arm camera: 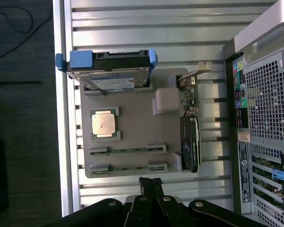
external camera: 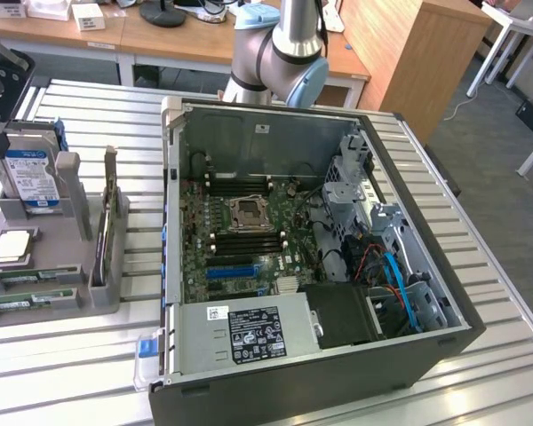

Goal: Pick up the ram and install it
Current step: 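Reach for the ram, then pick up the ram and move it above insertion slot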

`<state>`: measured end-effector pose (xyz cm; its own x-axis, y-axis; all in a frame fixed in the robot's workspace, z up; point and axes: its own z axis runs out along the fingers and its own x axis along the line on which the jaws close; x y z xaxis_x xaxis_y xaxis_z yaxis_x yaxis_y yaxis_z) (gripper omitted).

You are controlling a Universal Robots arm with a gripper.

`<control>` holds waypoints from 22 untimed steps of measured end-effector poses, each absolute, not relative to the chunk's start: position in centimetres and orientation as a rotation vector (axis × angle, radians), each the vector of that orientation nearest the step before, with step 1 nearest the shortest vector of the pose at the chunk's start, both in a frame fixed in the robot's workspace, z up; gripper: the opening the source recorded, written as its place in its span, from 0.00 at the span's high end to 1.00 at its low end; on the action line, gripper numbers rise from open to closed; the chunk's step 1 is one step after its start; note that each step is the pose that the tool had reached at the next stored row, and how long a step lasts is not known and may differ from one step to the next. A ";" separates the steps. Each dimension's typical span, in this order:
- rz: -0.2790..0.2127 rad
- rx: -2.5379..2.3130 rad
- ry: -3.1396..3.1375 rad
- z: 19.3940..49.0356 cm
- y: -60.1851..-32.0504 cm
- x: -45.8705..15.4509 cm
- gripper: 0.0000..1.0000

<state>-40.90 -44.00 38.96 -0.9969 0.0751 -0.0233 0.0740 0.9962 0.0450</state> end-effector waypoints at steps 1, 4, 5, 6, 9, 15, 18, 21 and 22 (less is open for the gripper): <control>0.069 0.116 3.114 39.0 -44.0 -40.9 0.89; 0.069 0.116 3.114 39.0 -44.0 -40.9 0.89; 0.069 0.116 3.114 39.0 -44.0 -40.9 0.89; 0.069 0.116 3.114 39.0 -44.0 -40.9 0.89; 0.069 0.116 3.114 39.0 -44.0 -40.9 0.89; 0.069 0.109 3.114 39.0 -44.0 -40.9 0.89; 0.069 0.089 3.115 39.0 -44.0 -40.9 0.89; 0.067 0.060 3.116 39.0 -44.0 -40.9 0.89; 0.065 0.050 3.116 39.0 -44.0 -40.9 0.89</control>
